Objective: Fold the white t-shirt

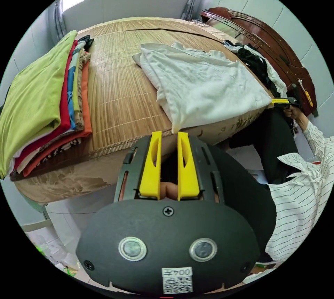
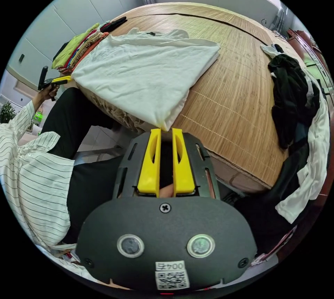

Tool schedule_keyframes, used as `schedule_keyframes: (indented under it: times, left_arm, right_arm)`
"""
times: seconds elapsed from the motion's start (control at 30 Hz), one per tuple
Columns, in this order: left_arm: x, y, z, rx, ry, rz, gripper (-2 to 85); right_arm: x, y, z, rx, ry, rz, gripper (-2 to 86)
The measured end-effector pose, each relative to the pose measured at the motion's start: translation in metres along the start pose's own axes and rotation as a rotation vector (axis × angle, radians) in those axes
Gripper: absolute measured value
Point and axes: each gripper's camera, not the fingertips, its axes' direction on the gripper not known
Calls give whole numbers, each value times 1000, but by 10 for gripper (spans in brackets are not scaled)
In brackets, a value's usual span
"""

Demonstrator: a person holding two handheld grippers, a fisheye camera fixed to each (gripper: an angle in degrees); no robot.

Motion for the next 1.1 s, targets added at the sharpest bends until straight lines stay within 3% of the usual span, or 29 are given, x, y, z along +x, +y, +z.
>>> schedule_keyframes:
  times: [0.1,0.27,0.37,0.5,0.67,0.8,1.1]
  left_arm:
    - [-27,22,-36,12,-38,-59,60]
    - [-37,10,-107,372,128,-252,18]
    - [9,-52,-67,394,180,-222,8]
    - [87,-115,29,290,83,-103,3]
    - [81,-106,118,135,44,-107,2]
    - [61,-90,127,175,113,-155,2]
    - [41,-70,143,184,204,-186,1]
  right_arm:
    - [20,11,-17,35,35,79,52]
    - [50,18,-54,339,-150,290,1]
    - [39,-15,-41,445,-290,321,-4]
    - [6,-79,-7,446,-352,285,-6]
    - [-31,-192,43,335,-439,165,-6]
    - [-46,-268,74,213,-462,84,-7]
    - [-53,-425,168,-328,-509,-4,-7]
